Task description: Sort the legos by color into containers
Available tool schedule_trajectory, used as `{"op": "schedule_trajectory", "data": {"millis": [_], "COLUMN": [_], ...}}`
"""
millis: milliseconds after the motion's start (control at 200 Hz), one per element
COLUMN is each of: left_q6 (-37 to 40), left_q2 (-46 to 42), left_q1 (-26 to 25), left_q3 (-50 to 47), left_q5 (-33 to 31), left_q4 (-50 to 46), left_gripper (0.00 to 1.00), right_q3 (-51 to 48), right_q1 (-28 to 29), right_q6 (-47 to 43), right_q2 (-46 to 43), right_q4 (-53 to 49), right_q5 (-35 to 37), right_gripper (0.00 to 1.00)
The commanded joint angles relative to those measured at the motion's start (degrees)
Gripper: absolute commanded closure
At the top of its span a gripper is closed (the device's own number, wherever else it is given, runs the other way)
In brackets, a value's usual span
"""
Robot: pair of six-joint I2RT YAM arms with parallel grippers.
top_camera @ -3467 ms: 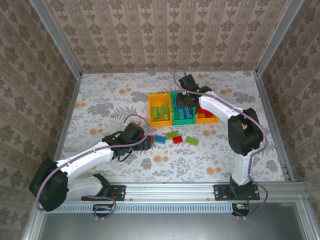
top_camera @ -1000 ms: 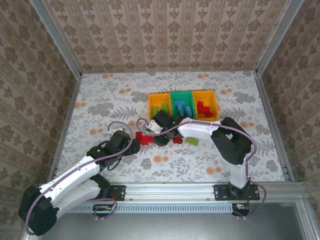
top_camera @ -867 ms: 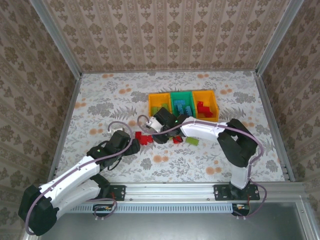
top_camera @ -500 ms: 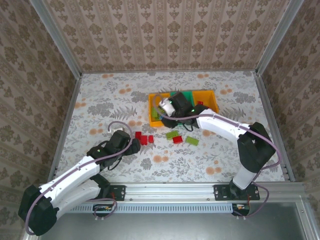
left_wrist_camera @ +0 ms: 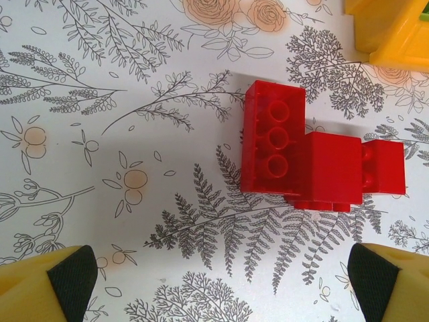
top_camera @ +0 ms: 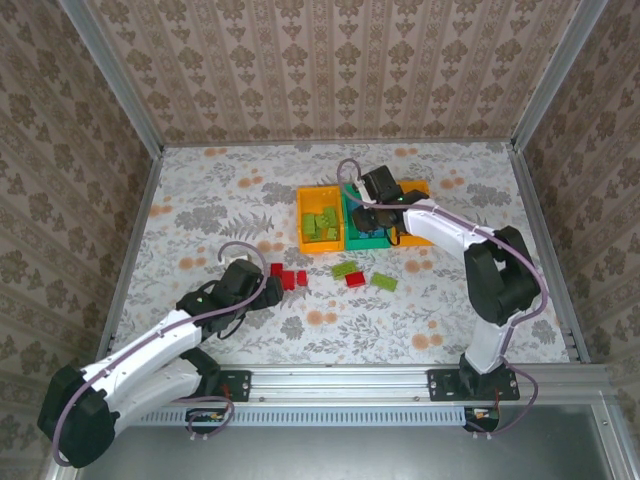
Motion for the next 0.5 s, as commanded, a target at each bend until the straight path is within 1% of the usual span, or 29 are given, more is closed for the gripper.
{"op": "schedule_trajectory", "data": {"millis": [0,125,220,410,430,495], "left_q6": [-0.6,-0.8,-0.9,-0.9,-0.9,-0.9], "left_q2": [0.0,0.1,0.2,0.5,0.6,0.8], "left_q1": [0.6,0.5,0.6,0.6,0.6,0.5], "left_q3": [-0.3,-0.5,-0.6,-0.6,-0.6,-0.5], "left_q5": [0.5,0.5,0.6,0.8,0.8,0.9], "left_q4": [0.9,1.1,1.3,1.7,1.7,1.8], "left_gripper": [0.0,0.0,0.0,0.0,0.0,0.0], "right_q3": [2.0,2.4,2.6,3.1,3.1,3.1], "right_q1": [0.2,0.2,0.2,0.2,0.2,0.2], "right_q6": [1.3,0.7,0.5,0.5,0.5,0.9], "right_q2": [1.4,2.5,3.5,4.0,4.1,3.9], "right_q4": [-1.2,-1.2,-1.4,-0.8,-0.8,-1.0], "right_q5": [0.7,1.0,2.3,2.7,2.7,2.7], "right_gripper": [0.71,0.69,0.62,0.55,0.53,0.44]}}
